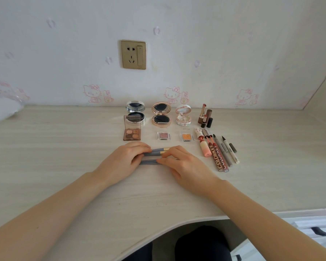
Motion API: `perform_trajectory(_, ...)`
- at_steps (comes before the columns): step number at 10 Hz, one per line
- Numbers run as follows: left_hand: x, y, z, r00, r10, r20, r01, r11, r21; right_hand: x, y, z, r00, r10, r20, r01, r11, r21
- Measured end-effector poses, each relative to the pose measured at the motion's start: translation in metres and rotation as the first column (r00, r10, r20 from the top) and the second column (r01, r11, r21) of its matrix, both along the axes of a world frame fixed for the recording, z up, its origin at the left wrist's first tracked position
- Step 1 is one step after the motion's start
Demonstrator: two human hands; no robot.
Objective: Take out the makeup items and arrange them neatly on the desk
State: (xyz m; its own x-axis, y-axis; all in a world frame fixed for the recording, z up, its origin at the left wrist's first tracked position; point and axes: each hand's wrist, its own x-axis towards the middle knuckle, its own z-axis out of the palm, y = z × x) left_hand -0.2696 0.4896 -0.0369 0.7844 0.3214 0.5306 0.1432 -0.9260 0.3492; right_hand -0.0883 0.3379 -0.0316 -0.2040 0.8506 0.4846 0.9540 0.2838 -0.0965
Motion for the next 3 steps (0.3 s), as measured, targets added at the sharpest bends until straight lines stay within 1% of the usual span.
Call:
perform_trajectory(1,-0.004,-0.006,0.002,0.999,0.049,-0.019,-0.049,0.999,-0.017,0.0,-0.01,0.003,0.995,-0.082,-0.055,0.081,0.997,-0.009)
perform_trajectory(2,-0.008,-0.011,0.002,0.993,0.098,-0.061,-0.1,0.995,-0.03,0.0,-0.021,0.002,0.98,-0.193,-0.053,0.193,0.981,-0.006)
perform_trajectory(3,-0.014,-0.024,0.003,0.985,0.166,-0.042,-0.167,0.986,-0.023,0.003,-0.042,-0.001,0.957,-0.289,-0.031,0.289,0.957,-0.006)
